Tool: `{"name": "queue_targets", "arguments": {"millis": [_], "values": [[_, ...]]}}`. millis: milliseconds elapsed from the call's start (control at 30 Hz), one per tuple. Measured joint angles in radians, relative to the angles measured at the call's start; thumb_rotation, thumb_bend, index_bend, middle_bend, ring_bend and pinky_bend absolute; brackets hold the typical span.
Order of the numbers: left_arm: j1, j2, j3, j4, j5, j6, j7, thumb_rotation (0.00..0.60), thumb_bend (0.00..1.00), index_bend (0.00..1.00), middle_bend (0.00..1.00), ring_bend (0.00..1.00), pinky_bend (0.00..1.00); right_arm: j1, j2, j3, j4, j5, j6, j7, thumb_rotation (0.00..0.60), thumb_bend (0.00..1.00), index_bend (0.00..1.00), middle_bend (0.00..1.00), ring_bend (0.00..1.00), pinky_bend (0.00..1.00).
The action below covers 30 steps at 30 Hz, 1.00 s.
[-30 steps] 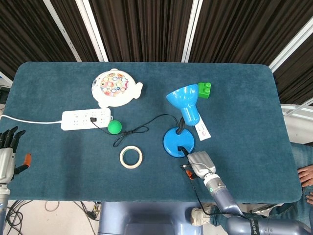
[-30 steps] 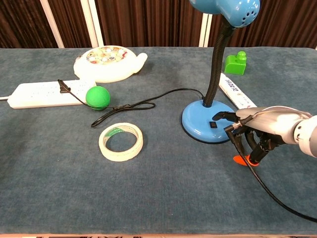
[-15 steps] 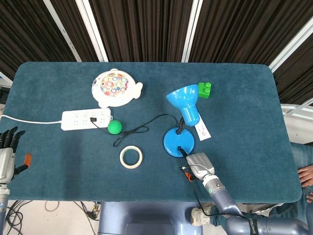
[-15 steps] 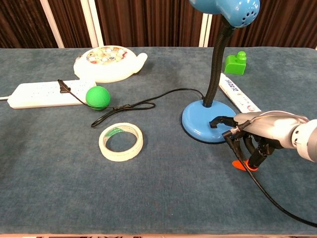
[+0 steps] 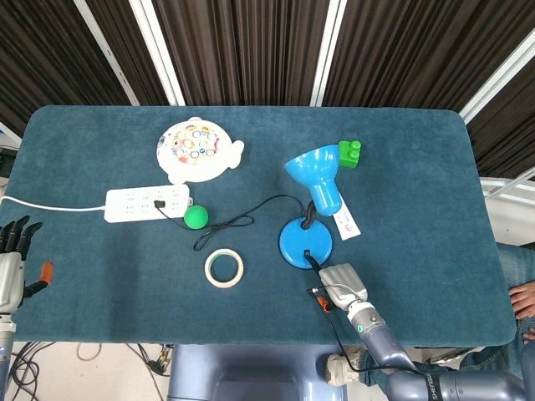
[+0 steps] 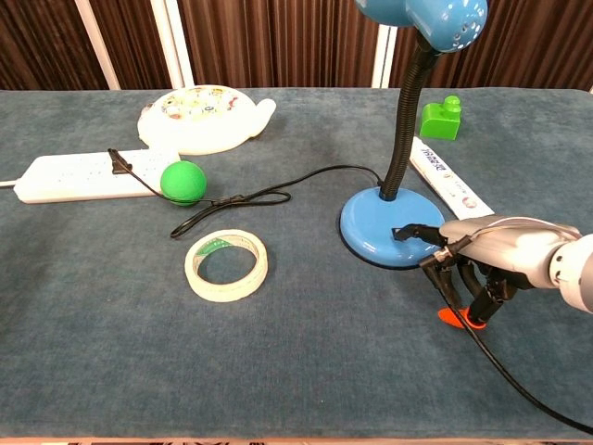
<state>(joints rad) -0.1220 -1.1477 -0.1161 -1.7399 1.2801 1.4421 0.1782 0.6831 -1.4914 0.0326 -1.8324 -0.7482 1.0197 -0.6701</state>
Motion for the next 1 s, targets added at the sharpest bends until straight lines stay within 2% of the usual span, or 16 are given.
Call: {"name": "queue_targets", "arguments": {"millis": [267, 467, 667, 800, 867, 1000], "values": [[0.000, 0.001, -0.001, 0.000, -0.003, 0.000, 0.000, 0.600, 0.45, 0.15, 0.03, 0.00, 0.00, 0.009, 0.000, 0.005, 0.008, 0.009, 0.003, 0.012, 0.600, 0.40, 0.12, 0.57, 0.62, 0.98], [0.002, 0.002, 0.002, -0.001, -0.006, -0.002, 0.003, 0.600, 0.45, 0.15, 0.02, 0.00, 0.00, 0.002, 0.031, 0.035, -0.023, -0.005, 0.031, 0.059, 0.600, 0.40, 0.09, 0.51, 0.57, 0.99], [0.003, -0.002, 0.001, 0.001, 0.000, 0.009, 0.011, 0.600, 0.45, 0.15, 0.02, 0.00, 0.00, -0.029, 0.138, 0.054, -0.118, -0.045, 0.077, 0.109, 0.600, 0.40, 0.08, 0.46, 0.52, 1.00], [0.003, -0.003, 0.002, 0.000, 0.002, 0.011, 0.016, 0.600, 0.45, 0.15, 0.02, 0.00, 0.00, -0.073, 0.250, 0.040, -0.200, -0.097, 0.116, 0.143, 0.600, 0.40, 0.08, 0.42, 0.48, 1.00], [0.003, -0.003, 0.003, -0.002, 0.004, 0.011, 0.016, 0.600, 0.45, 0.15, 0.02, 0.00, 0.00, -0.100, 0.298, 0.024, -0.222, -0.137, 0.139, 0.158, 0.600, 0.39, 0.08, 0.39, 0.43, 1.00], [0.004, -0.004, 0.005, -0.004, 0.011, 0.013, 0.020, 0.600, 0.45, 0.15, 0.02, 0.00, 0.00, -0.187, 0.342, -0.020, -0.227, -0.282, 0.233, 0.227, 0.600, 0.30, 0.08, 0.25, 0.24, 1.00]]}}
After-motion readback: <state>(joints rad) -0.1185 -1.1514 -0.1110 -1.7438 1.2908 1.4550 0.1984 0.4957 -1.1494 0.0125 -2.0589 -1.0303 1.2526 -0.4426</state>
